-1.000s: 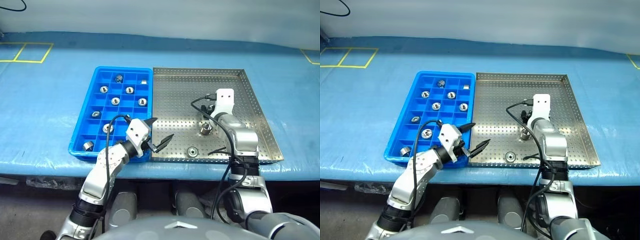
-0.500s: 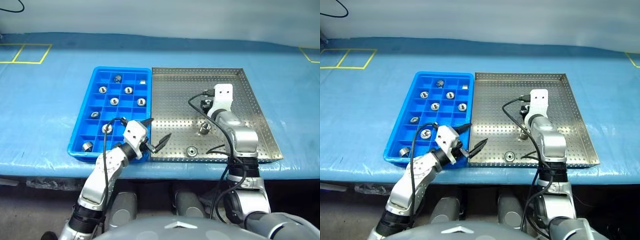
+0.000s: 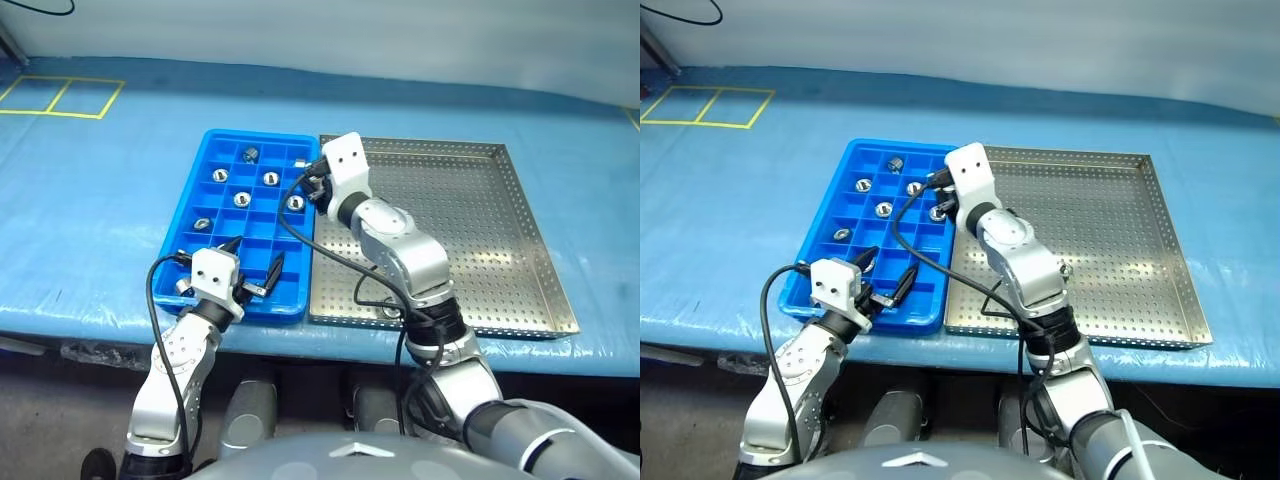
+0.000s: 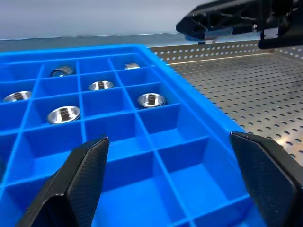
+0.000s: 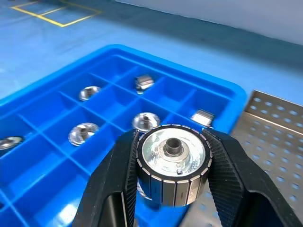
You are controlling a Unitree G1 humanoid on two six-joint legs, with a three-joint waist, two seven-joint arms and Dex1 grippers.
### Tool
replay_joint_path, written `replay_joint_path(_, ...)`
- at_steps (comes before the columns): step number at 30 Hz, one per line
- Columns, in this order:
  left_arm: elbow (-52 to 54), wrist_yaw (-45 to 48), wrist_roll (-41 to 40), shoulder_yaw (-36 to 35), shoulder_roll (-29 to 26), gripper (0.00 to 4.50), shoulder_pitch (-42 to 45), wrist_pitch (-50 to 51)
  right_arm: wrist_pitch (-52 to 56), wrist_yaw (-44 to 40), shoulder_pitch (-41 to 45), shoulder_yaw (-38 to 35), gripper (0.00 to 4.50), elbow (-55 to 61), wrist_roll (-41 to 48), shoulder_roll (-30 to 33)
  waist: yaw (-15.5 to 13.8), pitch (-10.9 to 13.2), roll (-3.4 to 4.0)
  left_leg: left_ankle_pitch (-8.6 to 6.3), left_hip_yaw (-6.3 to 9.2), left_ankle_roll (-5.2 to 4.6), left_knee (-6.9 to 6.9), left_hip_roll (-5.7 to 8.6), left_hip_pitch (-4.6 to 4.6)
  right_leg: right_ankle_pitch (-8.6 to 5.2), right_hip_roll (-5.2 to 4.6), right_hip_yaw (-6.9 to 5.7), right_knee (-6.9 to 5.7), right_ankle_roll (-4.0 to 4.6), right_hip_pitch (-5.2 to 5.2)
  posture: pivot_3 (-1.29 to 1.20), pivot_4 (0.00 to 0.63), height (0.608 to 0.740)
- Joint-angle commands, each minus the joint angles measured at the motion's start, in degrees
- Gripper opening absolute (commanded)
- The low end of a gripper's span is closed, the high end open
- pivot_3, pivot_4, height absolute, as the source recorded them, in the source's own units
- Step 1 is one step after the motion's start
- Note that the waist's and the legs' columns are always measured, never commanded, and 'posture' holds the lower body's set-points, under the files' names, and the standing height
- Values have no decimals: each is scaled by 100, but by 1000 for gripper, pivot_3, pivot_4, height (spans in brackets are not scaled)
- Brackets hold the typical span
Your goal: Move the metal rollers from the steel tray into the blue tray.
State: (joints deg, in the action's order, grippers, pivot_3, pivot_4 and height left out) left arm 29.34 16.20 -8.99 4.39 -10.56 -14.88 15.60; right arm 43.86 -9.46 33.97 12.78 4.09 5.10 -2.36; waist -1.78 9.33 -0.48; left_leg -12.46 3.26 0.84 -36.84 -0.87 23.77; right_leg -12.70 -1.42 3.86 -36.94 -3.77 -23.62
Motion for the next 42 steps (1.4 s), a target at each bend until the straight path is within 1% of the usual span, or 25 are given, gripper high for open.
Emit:
replay_joint_path(1, 352, -167, 35, -108, 54, 4500, -216, -191, -286, -99, 140, 190, 1708, -134, -8, -198, -67, 0, 0, 0, 0, 0, 0, 0, 0, 0, -1, 0, 0, 1, 0, 317, 150, 740)
replay_joint_path(5, 480, -282, 17, -186, 78, 4500, -459, -275, -365, -219, 33, 422, 1708, -371, 1, -394, -138, 1, 1, 0, -1, 1, 6, -1, 0, -3, -1, -2, 1, 4, -4, 345, 150, 740)
replay_joint_path(10, 509, -286, -7, -153, 70, 4500, -547, -328, -621, -457, -226, 672, 1708, -613, 17, -445, -256, 0, 0, 1, -1, 2, 26, -2, -5, -9, 0, -5, 5, 12, -8, 348, 150, 740)
replay_joint_path(13, 484, -205, -34, -111, 19, 4500, -513, -308, -789, -499, -318, 652, 1708, -849, 12, -505, -313, 0, 0, 1, -1, 4, 37, -2, -5, -12, 0, -6, 5, 18, -12, 348, 150, 740)
replay_joint_path(17, 426, -57, -83, -44, -60, 4500, -429, -295, -1042, -368, -337, 463, 1708, -1307, -31, -565, -316, 0, 0, 4, -1, 8, 46, -3, -5, -14, 1, -8, 5, 21, -16, 305, 150, 740)
replay_joint_path(19, 385, -13, -96, -2, -66, 4500, -373, -277, -1181, -276, -323, 334, 2432, -1487, -48, -562, -315, 0, 0, 5, -2, 9, 50, -3, -6, -15, 1, -8, 6, 22, -16, 293, 150, 740)
replay_joint_path(22, 315, 46, -105, 61, -74, 4500, -279, -264, -1289, -183, -328, 175, 3381, -1583, -59, -523, -315, 0, 0, 6, -1, 12, 54, -2, -9, -15, 0, -8, 8, 22, -13, 276, 150, 740)
replay_joint_path(25, 237, 155, -116, 133, -126, 4500, -140, -237, -1182, -137, -423, 79, 4309, -1222, -48, -437, -317, 0, 0, 8, -1, 14, 54, -2, -8, -15, 0, -8, 9, 22, -13, 237, 150, 740)
replay_joint_path(26, 215, 193, -121, 152, -150, 4500, -97, -234, -1119, -151, -466, 83, 4455, -1052, -48, -389, -317, 0, 0, 8, 0, 14, 54, -1, -8, -15, 0, -8, 9, 23, -13, 223, 150, 740)
replay_joint_path(29, 125, 360, -116, 237, -242, 4500, 106, -216, -683, -294, -627, 118, 4455, -251, -27, -72, -310, 0, 0, 8, 3, 14, 56, 6, -4, -16, -5, -7, 13, 22, -12, 195, 150, 740)
replay_joint_path(32, 0, 568, -123, 376, -351, 4500, 364, -192, 81, -461, -776, 40, 4455, 796, -15, 556, -261, 0, 0, 8, 2, 15, 56, 10, -1, -17, -9, -6, 16, 21, -13, 151, 150, 740)
replay_joint_path(36, -146, 767, -170, 548, -396, 4500, 617, -129, 1139, -552, -939, -327, 4455, 1845, 40, 1391, -96, 0, 0, 8, 1, 14, 57, 8, -2, -17, -9, -5, 13, 21, -14, 99, 150, 740)
replay_joint_path(38, -226, 872, -185, 665, -385, 4500, 768, -79, 1830, -679, -1139, -584, 4455, 2379, 71, 1962, -2, 0, 0, 8, 1, 14, 63, 6, -5, -18, -8, -6, 13, 22, -13, 77, 150, 740)
replay_joint_path(42, -317, 979, -214, 786, -356, 4500, 953, -8, 2671, -875, -1549, -932, 4455, 3119, 281, 2566, 141, -1, -2, 8, 2, 13, 69, 6, -6, -20, -7, -5, 11, 23, -15, 42, 150, 740)
